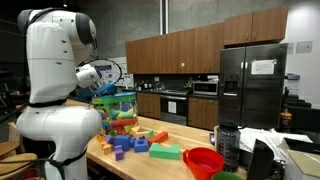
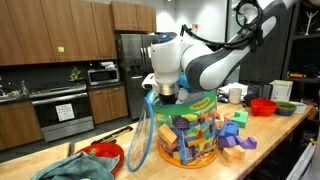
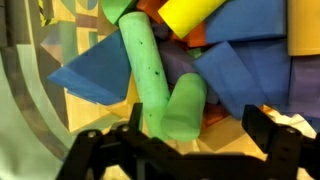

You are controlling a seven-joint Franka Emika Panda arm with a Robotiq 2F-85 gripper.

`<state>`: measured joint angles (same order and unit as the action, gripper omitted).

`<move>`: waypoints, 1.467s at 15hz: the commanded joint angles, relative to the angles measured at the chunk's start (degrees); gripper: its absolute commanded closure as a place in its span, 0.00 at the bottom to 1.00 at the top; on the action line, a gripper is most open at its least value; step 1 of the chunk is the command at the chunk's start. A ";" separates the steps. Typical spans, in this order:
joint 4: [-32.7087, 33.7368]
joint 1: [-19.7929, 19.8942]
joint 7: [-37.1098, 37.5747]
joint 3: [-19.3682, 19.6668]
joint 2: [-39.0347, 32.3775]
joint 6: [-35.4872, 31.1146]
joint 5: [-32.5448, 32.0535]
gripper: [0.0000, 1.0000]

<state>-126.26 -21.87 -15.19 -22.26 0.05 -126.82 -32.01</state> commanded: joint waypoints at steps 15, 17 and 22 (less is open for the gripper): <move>-0.71 0.52 0.28 0.76 0.11 -1.91 -0.52 0.92; -0.58 0.54 -0.75 0.82 0.19 -1.47 -0.69 0.95; 1.64 0.20 -3.52 0.47 -0.87 0.97 -1.17 1.00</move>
<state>-126.00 -21.52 -16.59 -21.76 -0.51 -127.91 -32.03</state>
